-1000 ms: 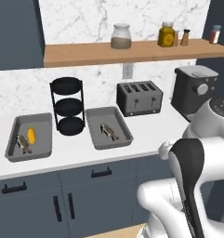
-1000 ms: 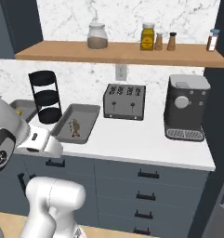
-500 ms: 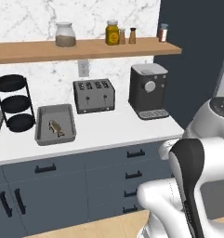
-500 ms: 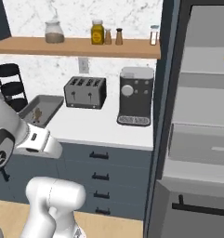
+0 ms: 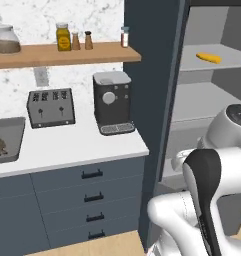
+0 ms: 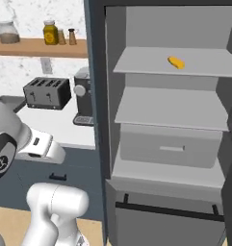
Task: Place one corn and one fish in each tupperware on the nearby counter, to pack two identical lunches.
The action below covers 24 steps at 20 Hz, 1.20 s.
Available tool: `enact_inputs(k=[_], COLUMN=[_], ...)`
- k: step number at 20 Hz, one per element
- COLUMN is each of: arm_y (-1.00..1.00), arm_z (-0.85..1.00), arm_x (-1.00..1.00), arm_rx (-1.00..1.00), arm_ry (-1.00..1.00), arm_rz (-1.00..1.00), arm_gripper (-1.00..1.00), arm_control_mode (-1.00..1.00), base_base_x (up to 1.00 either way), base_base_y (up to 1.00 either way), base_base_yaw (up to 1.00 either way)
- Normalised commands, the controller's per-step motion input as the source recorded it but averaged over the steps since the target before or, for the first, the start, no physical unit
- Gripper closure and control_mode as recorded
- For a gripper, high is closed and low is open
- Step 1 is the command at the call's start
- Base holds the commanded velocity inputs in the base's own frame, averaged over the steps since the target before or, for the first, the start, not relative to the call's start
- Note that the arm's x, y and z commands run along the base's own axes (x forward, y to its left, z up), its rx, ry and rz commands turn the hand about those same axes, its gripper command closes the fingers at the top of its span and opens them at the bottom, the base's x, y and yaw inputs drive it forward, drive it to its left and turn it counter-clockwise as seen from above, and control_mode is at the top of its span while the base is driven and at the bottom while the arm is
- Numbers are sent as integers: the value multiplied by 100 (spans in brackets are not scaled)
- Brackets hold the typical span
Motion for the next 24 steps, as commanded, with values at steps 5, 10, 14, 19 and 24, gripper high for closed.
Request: enact_inputs(k=[5, 10, 14, 19, 24], arm_y=[0, 0, 0, 0, 0], arm_z=[0, 0, 0, 0, 0], arm_x=[0, 0, 0, 0, 0], arm_rx=[0, 0, 0, 0, 0], arm_ry=[0, 0, 0, 0, 0], arm_rz=[0, 0, 0, 0, 0], arm_gripper=[-100, -100, -100, -100, -100], arm_control_mode=[100, 100, 100, 100, 100], base_base_x=[4, 37, 45, 49, 53], base_base_y=[-65, -41, -35, -39, -37], base_base_yaw=[0, -6, -1, 0, 0])
